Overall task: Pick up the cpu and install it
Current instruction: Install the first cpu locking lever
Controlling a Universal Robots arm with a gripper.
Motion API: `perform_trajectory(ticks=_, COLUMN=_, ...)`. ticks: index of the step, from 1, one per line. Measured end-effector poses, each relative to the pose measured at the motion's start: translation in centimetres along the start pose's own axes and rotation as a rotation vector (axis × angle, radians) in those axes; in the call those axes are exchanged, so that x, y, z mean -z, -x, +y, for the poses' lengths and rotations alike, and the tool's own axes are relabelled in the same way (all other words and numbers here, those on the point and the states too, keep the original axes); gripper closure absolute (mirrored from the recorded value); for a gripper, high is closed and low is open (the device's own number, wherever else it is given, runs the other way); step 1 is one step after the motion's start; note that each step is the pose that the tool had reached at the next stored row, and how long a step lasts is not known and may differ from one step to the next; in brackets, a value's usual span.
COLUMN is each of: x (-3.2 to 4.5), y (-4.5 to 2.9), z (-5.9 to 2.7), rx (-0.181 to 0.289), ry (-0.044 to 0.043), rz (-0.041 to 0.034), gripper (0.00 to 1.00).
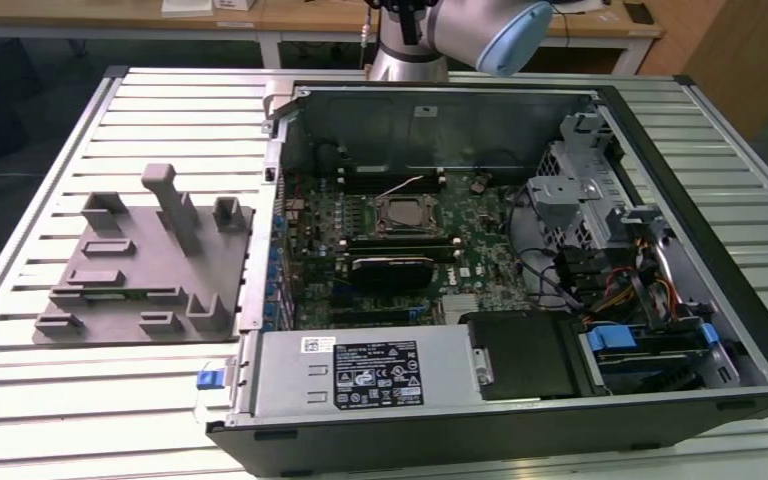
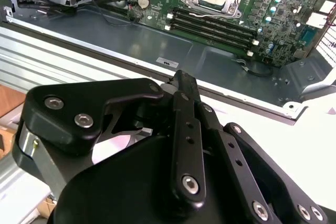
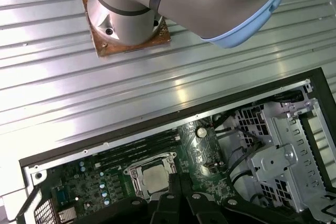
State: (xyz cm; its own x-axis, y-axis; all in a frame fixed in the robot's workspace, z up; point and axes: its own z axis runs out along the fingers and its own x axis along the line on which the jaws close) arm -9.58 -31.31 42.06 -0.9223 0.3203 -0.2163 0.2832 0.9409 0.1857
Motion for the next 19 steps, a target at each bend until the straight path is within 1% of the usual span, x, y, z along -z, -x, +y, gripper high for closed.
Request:
perform_trajectory(ticks=4, x=-0.16, y=-0.04, z=-0.03, rx=0.0, ry=-0.0021, rz=-0.0005, gripper=0.89)
perform_trajectory(ticks=13, x=-0.85, y=-0.19, z=-0.16, rx=0.001, ry=-0.0043, rz=-0.0013, gripper=0.89)
perform_trajectory(ticks=19, x=-1.28, y=-0.29, z=-0.25, rx=0.002, ry=-0.009, rz=-0.0026, gripper=0.89)
